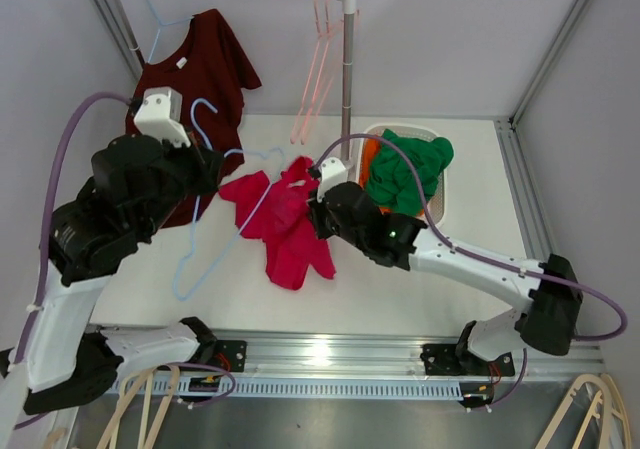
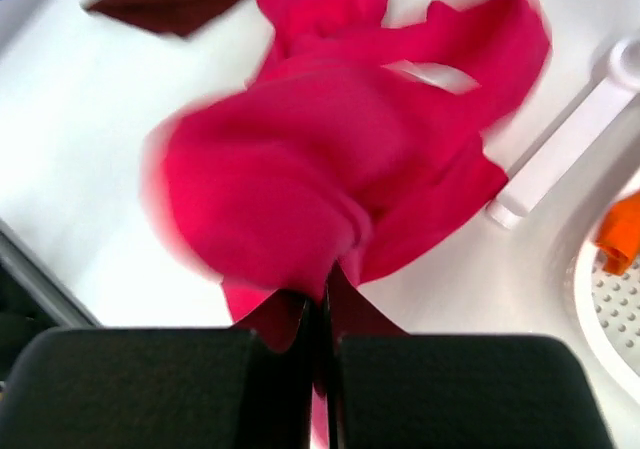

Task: Remove the t-shirt from the hanger

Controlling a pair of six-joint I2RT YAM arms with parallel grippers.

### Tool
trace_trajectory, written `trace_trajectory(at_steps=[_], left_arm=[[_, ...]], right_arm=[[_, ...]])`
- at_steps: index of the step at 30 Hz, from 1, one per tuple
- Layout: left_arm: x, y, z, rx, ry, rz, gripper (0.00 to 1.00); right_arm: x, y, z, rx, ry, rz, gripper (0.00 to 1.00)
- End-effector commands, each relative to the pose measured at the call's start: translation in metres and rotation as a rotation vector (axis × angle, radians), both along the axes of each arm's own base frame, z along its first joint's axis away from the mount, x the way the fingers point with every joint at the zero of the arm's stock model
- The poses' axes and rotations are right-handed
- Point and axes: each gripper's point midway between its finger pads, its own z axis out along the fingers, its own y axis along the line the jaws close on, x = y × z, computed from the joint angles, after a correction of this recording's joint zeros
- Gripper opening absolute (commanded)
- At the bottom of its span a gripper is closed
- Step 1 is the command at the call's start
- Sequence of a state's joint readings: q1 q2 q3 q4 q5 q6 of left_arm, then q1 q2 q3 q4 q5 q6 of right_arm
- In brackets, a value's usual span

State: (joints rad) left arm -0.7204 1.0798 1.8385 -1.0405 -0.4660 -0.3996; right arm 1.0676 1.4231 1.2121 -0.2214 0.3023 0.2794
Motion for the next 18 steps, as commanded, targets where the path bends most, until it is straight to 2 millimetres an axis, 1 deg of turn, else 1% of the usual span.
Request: trace_trajectory(at_steps=[1, 2, 3, 4, 6, 7, 8, 9, 10, 11, 12, 13, 14, 15, 16, 17, 18], left_arm=[[-0.032, 0.01, -0.026, -0.002, 0.081, -0.054, 0.01], [-0.037, 0.02, -0.026, 0.0, 0.071, -0.033, 0.01], [-0.046, 0.035, -0.018, -0.014, 0.039, -0.007, 0.01], [-0.05, 0.044, -0.017, -0.007, 0.03, 0.019, 0.01], [-0.058, 0.068, -0.004, -0.004, -0.008, 0.089, 0.01], [-0.061, 0.076, 0.003, 0.001, -0.027, 0.108, 0.01], [-0.061, 0.087, 0.005, 0.015, -0.04, 0.158, 0.01], [-0.061, 0.092, 0.008, 0.029, -0.047, 0.178, 0.01], [-0.062, 0.098, 0.012, 0.039, -0.06, 0.197, 0.01], [-0.061, 0.103, 0.014, 0.05, -0.065, 0.221, 0.01], [-0.06, 0.112, 0.018, 0.058, -0.082, 0.269, 0.01], [-0.059, 0.116, 0.023, 0.073, -0.1, 0.287, 0.01], [-0.058, 0.12, 0.028, 0.078, -0.118, 0.307, 0.01], [-0.055, 0.123, 0.032, 0.081, -0.137, 0.331, 0.01], [-0.049, 0.117, 0.044, 0.078, -0.184, 0.316, 0.01], [-0.045, 0.111, 0.05, 0.075, -0.204, 0.292, 0.01], [-0.042, 0.103, 0.055, 0.066, -0.216, 0.259, 0.01]], right_arm=[[0.003, 0.017, -0.007, 0.005, 0.06, 0.062, 0.0], [0.001, 0.019, -0.013, -0.01, 0.072, 0.074, 0.0], [0.0, 0.024, -0.023, -0.026, 0.095, 0.092, 0.0], [-0.005, 0.029, -0.029, -0.033, 0.121, 0.126, 0.0], [-0.008, 0.035, -0.047, -0.075, 0.169, 0.148, 0.01], [-0.005, 0.042, -0.061, -0.106, 0.192, 0.147, 0.02], [-0.004, 0.043, -0.072, -0.135, 0.209, 0.143, 0.02], [-0.001, 0.045, -0.079, -0.151, 0.218, 0.134, 0.02], [0.005, 0.052, -0.094, -0.177, 0.235, 0.121, 0.03], [0.009, 0.052, -0.105, -0.204, 0.246, 0.103, 0.03], [0.014, 0.054, -0.113, -0.22, 0.257, 0.093, 0.03], [0.02, 0.061, -0.128, -0.245, 0.283, 0.08, 0.04], [0.023, 0.065, -0.137, -0.257, 0.297, 0.078, 0.05], [0.025, 0.067, -0.144, -0.273, 0.308, 0.07, 0.2], [0.028, 0.067, -0.154, -0.299, 0.327, 0.048, 0.36], [0.035, 0.073, -0.165, -0.309, 0.337, 0.023, 0.56], [0.037, 0.076, -0.17, -0.317, 0.339, 0.02, 0.9]])
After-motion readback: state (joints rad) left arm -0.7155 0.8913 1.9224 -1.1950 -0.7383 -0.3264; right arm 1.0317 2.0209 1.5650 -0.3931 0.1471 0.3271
